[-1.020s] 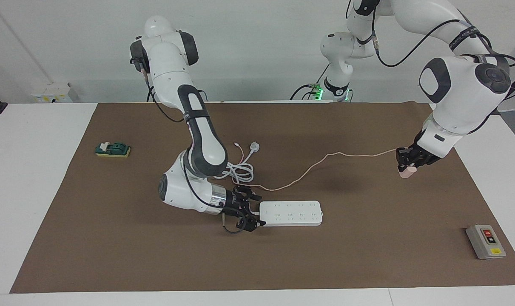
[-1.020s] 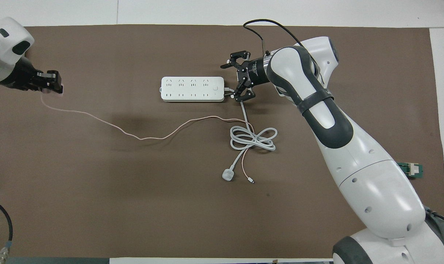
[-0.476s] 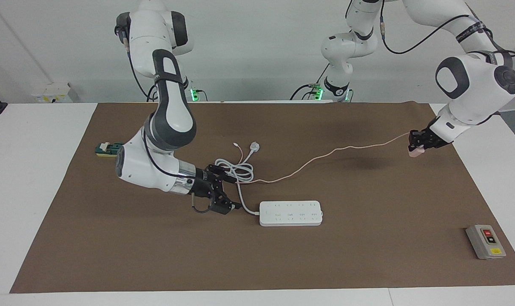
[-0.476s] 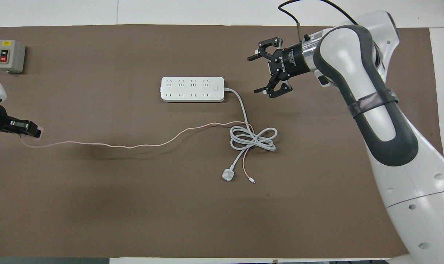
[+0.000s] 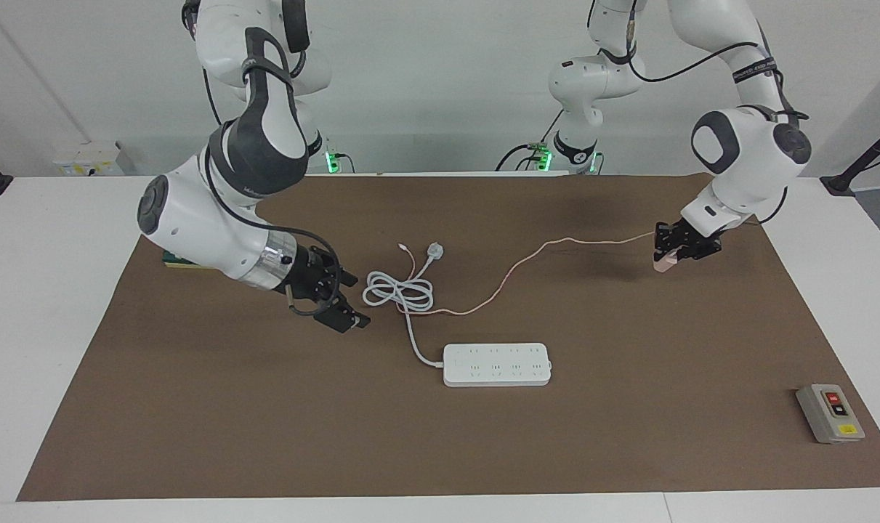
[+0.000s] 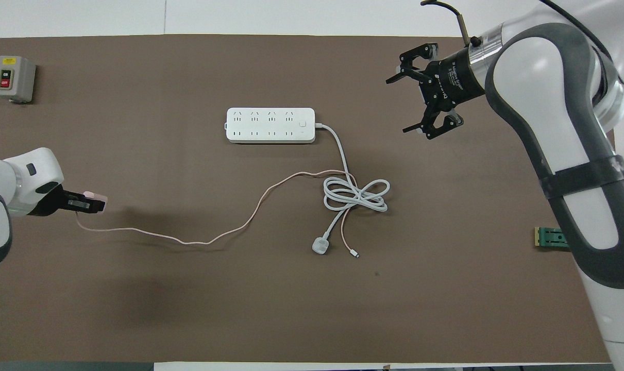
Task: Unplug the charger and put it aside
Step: 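Lower the charger onto the table and open the left gripper while the right gripper withdraws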
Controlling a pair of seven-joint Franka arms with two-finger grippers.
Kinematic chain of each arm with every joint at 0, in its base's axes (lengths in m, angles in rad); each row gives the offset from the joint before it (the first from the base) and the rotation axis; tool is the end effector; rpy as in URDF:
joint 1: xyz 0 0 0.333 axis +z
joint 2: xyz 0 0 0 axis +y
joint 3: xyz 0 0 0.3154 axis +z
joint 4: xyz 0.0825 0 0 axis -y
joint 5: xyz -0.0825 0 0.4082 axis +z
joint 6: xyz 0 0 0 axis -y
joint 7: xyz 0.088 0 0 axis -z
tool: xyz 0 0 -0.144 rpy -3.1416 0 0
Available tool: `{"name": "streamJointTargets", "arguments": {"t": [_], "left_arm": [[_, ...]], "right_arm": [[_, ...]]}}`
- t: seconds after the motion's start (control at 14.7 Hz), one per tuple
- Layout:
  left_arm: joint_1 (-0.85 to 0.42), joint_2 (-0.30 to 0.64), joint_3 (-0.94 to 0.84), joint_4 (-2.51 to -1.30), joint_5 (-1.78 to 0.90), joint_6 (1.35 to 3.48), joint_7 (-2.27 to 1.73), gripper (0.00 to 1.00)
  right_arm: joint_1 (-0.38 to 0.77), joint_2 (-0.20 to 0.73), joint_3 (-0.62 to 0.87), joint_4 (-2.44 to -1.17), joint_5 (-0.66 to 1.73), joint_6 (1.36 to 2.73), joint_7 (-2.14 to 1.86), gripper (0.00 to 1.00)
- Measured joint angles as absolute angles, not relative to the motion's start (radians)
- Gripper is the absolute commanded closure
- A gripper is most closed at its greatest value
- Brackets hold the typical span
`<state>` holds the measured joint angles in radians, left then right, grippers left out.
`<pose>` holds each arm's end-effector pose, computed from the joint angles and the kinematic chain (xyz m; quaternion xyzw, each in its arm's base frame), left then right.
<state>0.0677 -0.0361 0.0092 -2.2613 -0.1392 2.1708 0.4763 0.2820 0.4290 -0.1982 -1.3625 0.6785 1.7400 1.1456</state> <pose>0.5248 0.0308 0.3201 0.9855 -0.1578 -0.0107 0.0617 0.6955 0.1612 0.4541 -0.7961 0.5320 0.1828 0.2230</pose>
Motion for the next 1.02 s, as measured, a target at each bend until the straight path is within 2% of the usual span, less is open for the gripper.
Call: {"name": "streamJointTargets", "arguments": {"t": [0.2, 0.54, 0.61, 0.68, 1.02], "left_arm": [[0.063, -0.043, 0.012, -2.333, -0.14, 2.236, 0.473, 1.0], [0.069, -0.03, 0.019, -2.406, -0.145, 2.382, 0.473, 0.99], [0.075, -0.03, 0.021, -2.406, -0.145, 2.387, 0.473, 0.45], [0.084, -0.029, 0.023, -2.407, -0.145, 2.397, 0.473, 0.0], [0.153, -0.018, 0.03, -2.385, -0.144, 2.462, 0.464, 0.0]], "right_arm": [[0.255, 0.374, -0.203, -1.364, 0.579, 1.662, 1.003, 0.0], [0.157, 0.313, -0.208, -1.366, 0.401, 1.543, 0.515, 0.0], [0.145, 0.302, -0.208, -1.367, 0.354, 1.53, 0.415, 0.0], [0.136, 0.29, -0.208, -1.367, 0.301, 1.525, 0.318, 0.0], [0.123, 0.209, -0.209, -1.369, 0.131, 1.51, 0.014, 0.0]]}}
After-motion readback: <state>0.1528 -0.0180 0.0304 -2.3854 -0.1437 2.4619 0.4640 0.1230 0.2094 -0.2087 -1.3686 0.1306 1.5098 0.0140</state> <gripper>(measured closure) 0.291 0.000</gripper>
